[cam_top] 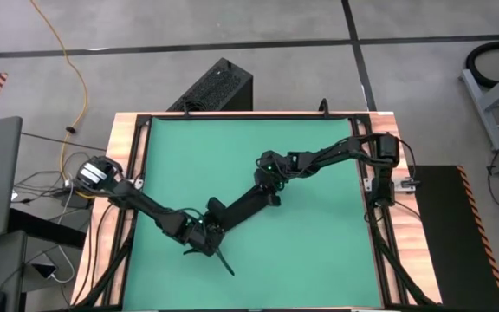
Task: Roll towel into tight, uniform cylinder
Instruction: Roll the towel
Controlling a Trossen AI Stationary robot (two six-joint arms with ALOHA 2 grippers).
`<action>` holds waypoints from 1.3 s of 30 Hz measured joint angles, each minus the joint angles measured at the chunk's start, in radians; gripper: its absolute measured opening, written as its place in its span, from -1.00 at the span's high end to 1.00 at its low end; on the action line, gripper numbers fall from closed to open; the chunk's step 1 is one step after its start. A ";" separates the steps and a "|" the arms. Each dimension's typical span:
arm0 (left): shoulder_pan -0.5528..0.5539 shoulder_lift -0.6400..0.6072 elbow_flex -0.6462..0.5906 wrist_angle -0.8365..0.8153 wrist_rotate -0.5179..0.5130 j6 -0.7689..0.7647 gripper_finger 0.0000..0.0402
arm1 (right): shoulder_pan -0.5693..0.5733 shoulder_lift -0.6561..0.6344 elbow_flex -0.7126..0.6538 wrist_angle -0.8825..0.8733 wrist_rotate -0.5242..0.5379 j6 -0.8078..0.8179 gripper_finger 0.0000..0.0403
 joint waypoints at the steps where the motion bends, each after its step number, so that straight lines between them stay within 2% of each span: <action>1: -0.006 -0.005 0.000 -0.014 -0.003 -0.013 1.00 | 0.000 0.000 0.001 -0.008 0.001 0.017 0.62; 5: -0.030 -0.027 0.000 -0.055 -0.018 -0.069 1.00 | 0.015 -0.001 0.002 -0.036 0.005 0.072 0.62; 12: -0.057 -0.040 0.000 -0.108 -0.043 -0.158 1.00 | 0.060 0.000 0.001 -0.046 0.085 0.234 0.63; 15: -0.065 -0.041 0.000 -0.120 -0.061 -0.185 1.00 | 0.078 0.000 0.000 -0.046 0.094 0.255 0.63; 18: -0.057 -0.093 -0.002 -0.173 -0.092 -0.280 1.00 | 0.094 0.000 0.000 -0.050 0.121 0.258 0.63; 22: -0.018 -0.269 -0.030 -0.121 0.019 -0.455 1.00 | 0.105 0.001 -0.001 -0.049 0.141 0.257 0.63; 26: 0.025 -0.469 -0.134 0.070 0.045 -0.652 1.00 | 0.106 0.001 -0.002 -0.047 0.141 0.257 0.63; 28: 0.050 -0.535 -0.203 0.142 0.119 -0.667 0.98 | 0.106 0.002 -0.002 -0.045 0.140 0.255 0.63; 34: 0.130 -0.544 -0.344 0.325 0.328 -0.659 0.72 | 0.106 0.003 -0.003 -0.039 0.138 0.253 0.63; 39: 0.182 -0.480 -0.374 0.469 0.447 -0.610 0.42 | 0.106 0.003 -0.003 -0.039 0.135 0.250 0.63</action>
